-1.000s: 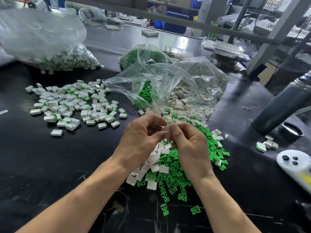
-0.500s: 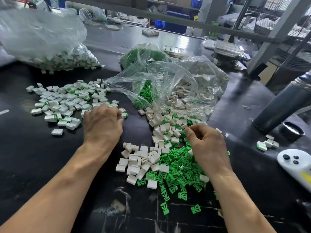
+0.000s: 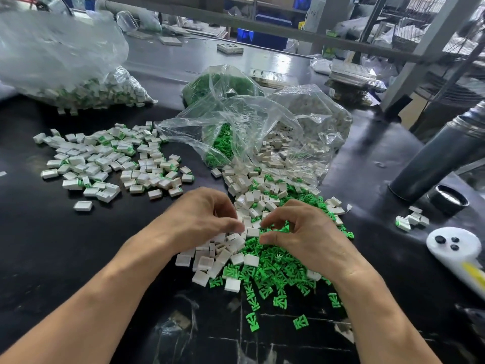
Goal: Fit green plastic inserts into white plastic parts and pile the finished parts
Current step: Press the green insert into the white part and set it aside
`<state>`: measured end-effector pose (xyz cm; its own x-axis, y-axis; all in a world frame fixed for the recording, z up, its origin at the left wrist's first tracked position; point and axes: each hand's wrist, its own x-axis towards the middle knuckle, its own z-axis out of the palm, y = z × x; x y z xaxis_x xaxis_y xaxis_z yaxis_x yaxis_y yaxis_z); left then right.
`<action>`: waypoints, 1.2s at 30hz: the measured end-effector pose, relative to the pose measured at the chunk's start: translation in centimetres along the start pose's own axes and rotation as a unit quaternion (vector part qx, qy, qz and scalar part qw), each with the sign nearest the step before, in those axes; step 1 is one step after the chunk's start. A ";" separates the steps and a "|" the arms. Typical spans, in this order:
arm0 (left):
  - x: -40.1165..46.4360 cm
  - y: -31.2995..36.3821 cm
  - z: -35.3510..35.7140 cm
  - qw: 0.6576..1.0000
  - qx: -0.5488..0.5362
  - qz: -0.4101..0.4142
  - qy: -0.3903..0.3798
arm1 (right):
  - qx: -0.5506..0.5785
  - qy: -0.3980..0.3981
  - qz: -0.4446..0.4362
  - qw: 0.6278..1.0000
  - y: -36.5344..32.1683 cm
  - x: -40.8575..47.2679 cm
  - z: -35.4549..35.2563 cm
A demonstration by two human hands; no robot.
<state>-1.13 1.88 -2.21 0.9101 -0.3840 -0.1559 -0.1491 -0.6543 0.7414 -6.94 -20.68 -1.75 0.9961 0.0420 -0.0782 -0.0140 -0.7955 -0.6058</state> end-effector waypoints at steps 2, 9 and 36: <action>0.0 0.1 0.2 1.000 0.012 0.000 -0.018 | -0.022 -0.002 -0.003 1.000 -0.2 0.0 0.1; 0.0 0.1 0.5 0.998 0.064 0.005 -0.004 | -0.059 0.010 -0.042 0.997 -0.4 -0.1 0.6; 0.1 -0.1 -0.5 0.948 -0.312 0.042 0.038 | -0.057 0.083 -0.071 0.992 -0.1 0.5 1.3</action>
<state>-0.82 2.26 -1.94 0.9336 -0.3550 -0.0489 0.0136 -0.1011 0.9948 -6.59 -19.82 -2.76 0.9881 0.0652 0.1395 0.1279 -0.8519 -0.5079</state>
